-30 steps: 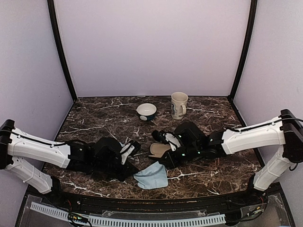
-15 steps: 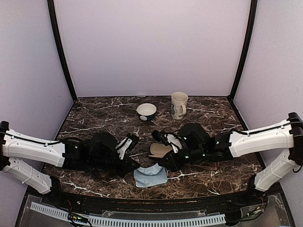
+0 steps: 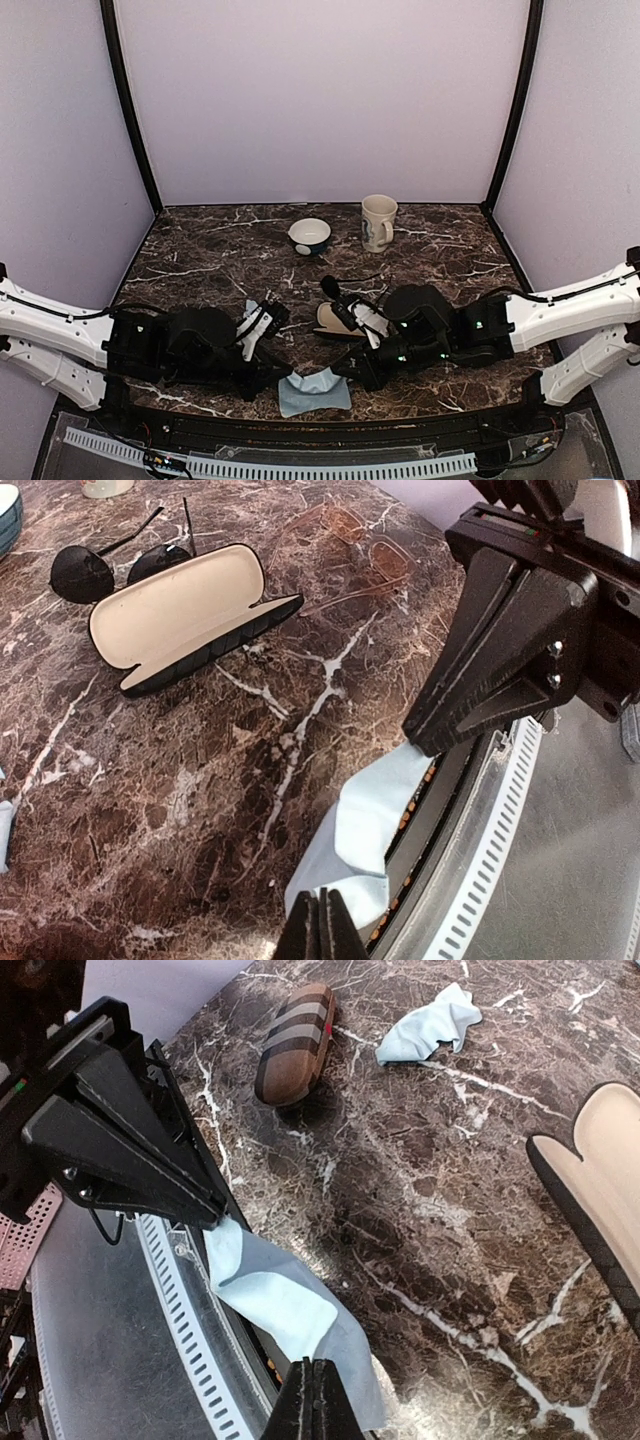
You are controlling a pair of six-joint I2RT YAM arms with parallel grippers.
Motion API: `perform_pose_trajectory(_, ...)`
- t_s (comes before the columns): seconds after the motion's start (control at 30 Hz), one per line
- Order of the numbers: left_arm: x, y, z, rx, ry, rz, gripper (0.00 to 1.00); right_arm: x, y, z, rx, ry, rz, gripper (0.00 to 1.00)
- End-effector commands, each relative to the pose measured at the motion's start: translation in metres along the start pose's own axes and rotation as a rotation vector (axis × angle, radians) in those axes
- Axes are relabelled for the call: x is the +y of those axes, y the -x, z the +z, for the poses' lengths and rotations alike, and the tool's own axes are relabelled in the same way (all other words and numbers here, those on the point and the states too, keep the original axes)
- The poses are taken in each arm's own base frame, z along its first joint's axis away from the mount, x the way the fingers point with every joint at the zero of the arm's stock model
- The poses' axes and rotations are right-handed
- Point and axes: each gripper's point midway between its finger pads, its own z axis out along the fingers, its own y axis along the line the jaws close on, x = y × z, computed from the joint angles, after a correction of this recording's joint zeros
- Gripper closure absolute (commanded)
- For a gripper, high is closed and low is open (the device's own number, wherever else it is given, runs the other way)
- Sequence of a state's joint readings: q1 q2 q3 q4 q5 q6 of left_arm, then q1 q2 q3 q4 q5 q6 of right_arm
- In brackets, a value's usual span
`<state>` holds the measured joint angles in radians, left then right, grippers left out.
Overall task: Organize the sunglasses
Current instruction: Fold the glasses cleaning cloth at the corner of the board.
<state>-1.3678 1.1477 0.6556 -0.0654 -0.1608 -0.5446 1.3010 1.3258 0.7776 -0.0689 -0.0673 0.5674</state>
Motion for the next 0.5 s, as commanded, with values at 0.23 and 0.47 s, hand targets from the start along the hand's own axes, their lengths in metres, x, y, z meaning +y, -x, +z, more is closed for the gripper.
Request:
perform_pose_trajectory(0.23, 0.020, -0.023, 0.002, 0.015, 0.102, -0.031, 1.00, -0.021, -0.019, 0.001, -0.029, -0.134, 0.101, 1.00)
perform_pose_trajectory(0.47, 0.042, -0.023, 0.012, 0.001, 0.185, -0.021, 1.00, -0.044, -0.018, 0.008, -0.018, -0.217, 0.105, 1.00)
